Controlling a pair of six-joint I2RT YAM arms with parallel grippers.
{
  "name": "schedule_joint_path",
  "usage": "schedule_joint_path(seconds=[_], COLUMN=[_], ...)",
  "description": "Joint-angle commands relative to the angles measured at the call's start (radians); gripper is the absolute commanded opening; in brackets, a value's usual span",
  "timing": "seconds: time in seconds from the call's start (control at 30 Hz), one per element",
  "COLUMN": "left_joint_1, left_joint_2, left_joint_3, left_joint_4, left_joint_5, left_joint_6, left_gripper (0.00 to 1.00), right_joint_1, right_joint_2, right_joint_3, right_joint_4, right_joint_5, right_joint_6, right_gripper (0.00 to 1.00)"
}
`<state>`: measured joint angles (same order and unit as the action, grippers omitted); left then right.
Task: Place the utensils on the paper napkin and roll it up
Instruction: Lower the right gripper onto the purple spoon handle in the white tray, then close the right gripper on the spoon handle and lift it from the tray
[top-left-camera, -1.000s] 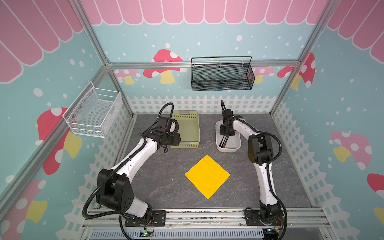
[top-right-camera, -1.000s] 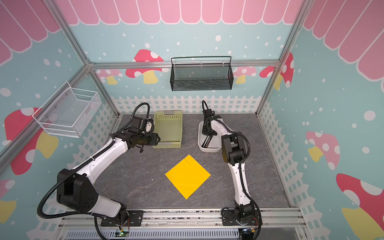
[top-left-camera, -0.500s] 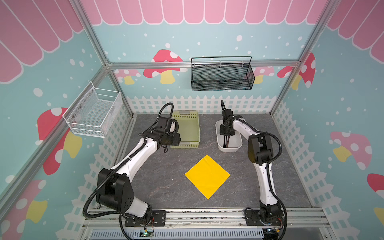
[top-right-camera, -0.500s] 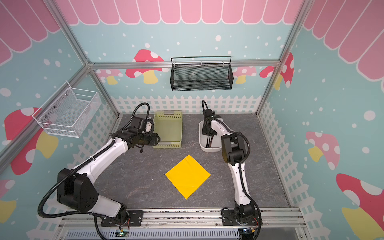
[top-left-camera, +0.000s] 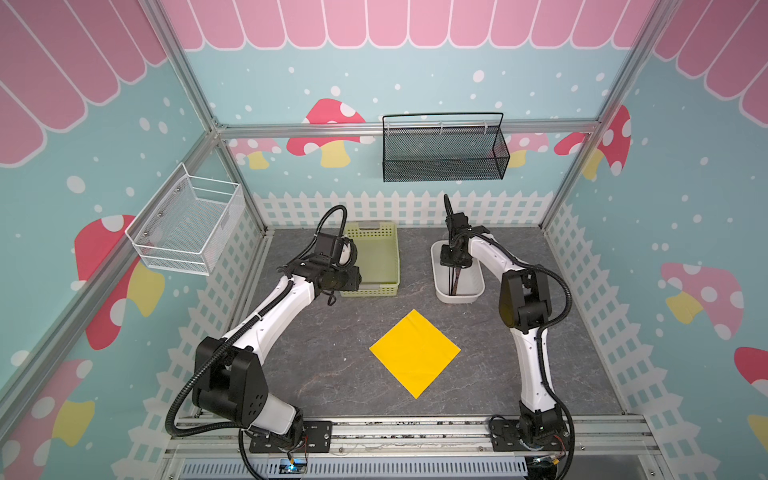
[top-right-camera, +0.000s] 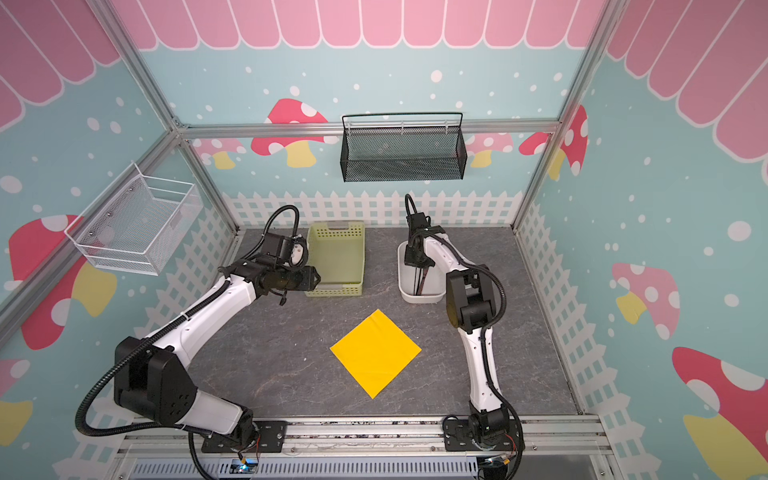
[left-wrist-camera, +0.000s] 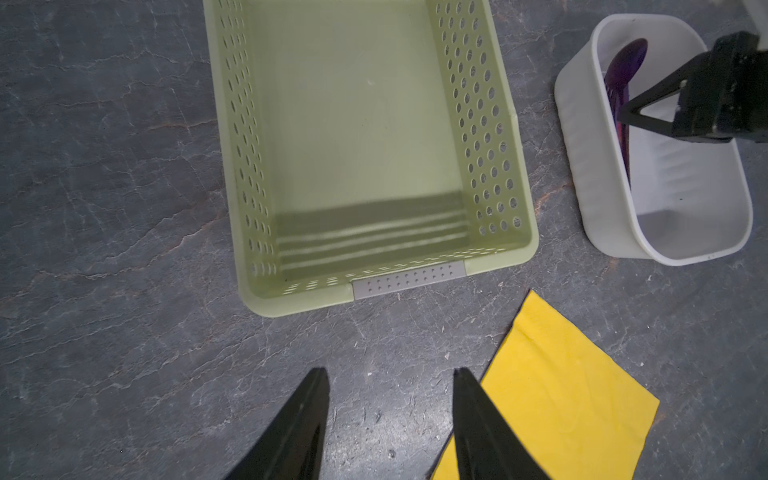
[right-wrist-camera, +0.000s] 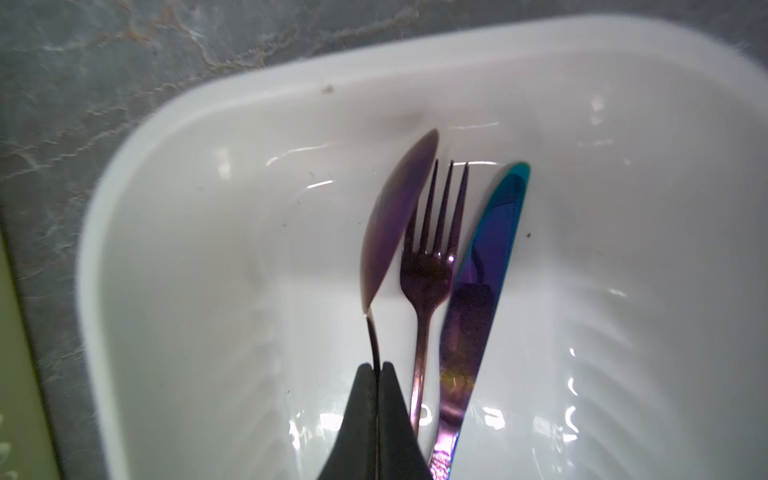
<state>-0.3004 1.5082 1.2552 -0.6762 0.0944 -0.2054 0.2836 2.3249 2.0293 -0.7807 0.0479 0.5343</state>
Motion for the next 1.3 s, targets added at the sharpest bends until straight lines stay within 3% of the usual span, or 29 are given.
schedule_joint_path(seconds=[0.0,0.5,0.67,0.77,0.93,1.03,1.27], left_joint_1=[0.01,0.009,0.009,0.009,0.0,-0.04,-0.261], left_joint_2=[0.0,-0.011,-0.016,-0.02,-0.037,-0.048,0.05], left_joint_3=[0.009,0.007,0.006,0.003,-0.02,-0.033,0.107], left_joint_4=[-0.007,-0.007,-0.006,0.009,0.09,0.151,0.193], left_joint_5=[0.002,-0.002,0.009,0.056,0.245,0.305,0.247], left_joint_6=[0.004,0.007,0.011,0.012,-0.021,-0.08,-0.267], left_gripper=[0.51,0.51,0.51,0.51,0.51,0.51,0.51], right_joint_1=[0.006,0.006,0.007,0.006,0.007,0.007,0.008], right_joint_2=[-0.07,-0.155,-0.251,-0.313,-0.415,-0.495,-0.629], right_joint_3=[-0.002,-0.024,-0.116,-0.181,-0.291,-0.359,-0.485], right_joint_4=[-0.026,-0.051,0.024,0.07,0.154,0.208,0.299], right_joint_5=[-0.009,-0.04,-0.113,-0.166,-0.268,-0.315,-0.335], right_joint_6=[-0.017,-0.059,-0.095,-0.099,-0.079,-0.052,0.063], right_gripper=[0.0,0.0,0.0,0.0,0.0,0.0,0.0])
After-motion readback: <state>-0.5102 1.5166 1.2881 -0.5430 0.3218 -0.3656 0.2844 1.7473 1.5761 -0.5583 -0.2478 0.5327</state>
